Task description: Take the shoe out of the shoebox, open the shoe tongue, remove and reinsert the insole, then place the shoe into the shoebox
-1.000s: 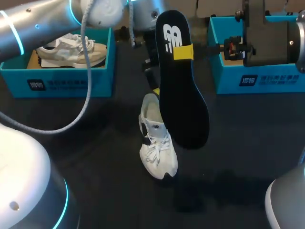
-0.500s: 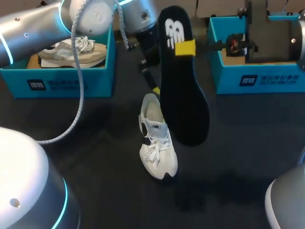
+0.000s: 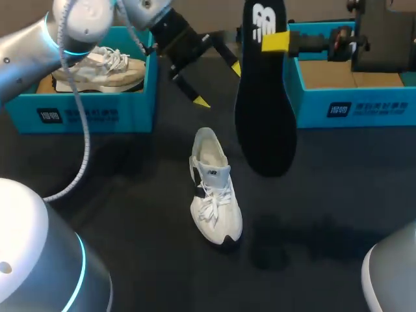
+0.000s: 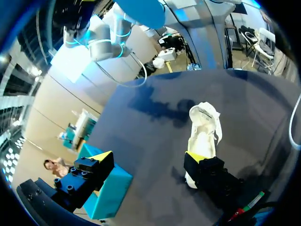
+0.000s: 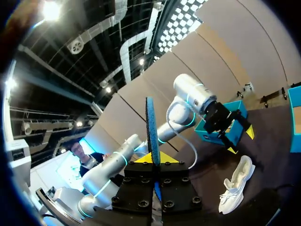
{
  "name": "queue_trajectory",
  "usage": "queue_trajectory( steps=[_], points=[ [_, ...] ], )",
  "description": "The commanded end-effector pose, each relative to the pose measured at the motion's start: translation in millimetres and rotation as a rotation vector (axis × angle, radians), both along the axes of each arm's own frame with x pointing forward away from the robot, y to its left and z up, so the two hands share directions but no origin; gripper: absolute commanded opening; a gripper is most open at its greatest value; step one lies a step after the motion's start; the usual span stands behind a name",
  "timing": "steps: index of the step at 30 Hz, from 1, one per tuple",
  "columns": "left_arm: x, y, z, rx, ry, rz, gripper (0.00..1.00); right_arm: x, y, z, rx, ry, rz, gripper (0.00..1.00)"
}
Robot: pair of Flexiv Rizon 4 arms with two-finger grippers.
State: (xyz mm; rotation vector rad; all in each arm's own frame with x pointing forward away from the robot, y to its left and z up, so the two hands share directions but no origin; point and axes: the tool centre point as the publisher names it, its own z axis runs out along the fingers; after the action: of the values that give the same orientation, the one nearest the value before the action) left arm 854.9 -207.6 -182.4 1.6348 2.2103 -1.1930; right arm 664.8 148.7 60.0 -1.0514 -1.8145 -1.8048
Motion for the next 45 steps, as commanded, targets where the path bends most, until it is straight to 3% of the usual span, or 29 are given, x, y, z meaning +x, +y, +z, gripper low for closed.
queue_trajectory(
  steps=[1, 11, 25, 27, 28, 35, 42, 45],
  points=[
    [-4.0, 8, 7, -0.086, -0.014, 0.035, 1.0, 2.0, -16, -9, 0.038, 0.04, 0.005, 0.0],
    [-10.2, 19, 37, -0.34, -0.127, 0.055, 1.0, 32.5, -41, -35, 0.127, 0.201, 0.037, 0.0],
    [-16.2, 47, 49, -0.535, -0.162, 0.041, 1.0, 90.9, -51, -65, 0.229, 0.444, 0.078, 0.0],
    [-17.6, 48, 50, -0.544, -0.161, 0.036, 1.0, 99.1, -53, -67, 0.215, 0.455, 0.058, 0.0],
    [-18.3, 49, 51, -0.544, -0.159, 0.035, 1.0, 105.3, -55, -64, 0.235, 0.388, 0.026, 0.0],
    [-21.3, 48, 56, -0.578, -0.192, 0.031, 1.0, 105.3, -55, -64, 0.235, 0.388, 0.026, 0.0],
    [-20.3, 48, 66, -0.721, -0.306, 0.039, 1.0, 105.3, -55, -64, 0.235, 0.388, 0.026, 0.0],
    [-21.4, 48, 69, -0.762, -0.318, 0.038, 1.0, 105.0, -58, -69, 0.289, 0.541, -0.073, 0.0]
  ],
)
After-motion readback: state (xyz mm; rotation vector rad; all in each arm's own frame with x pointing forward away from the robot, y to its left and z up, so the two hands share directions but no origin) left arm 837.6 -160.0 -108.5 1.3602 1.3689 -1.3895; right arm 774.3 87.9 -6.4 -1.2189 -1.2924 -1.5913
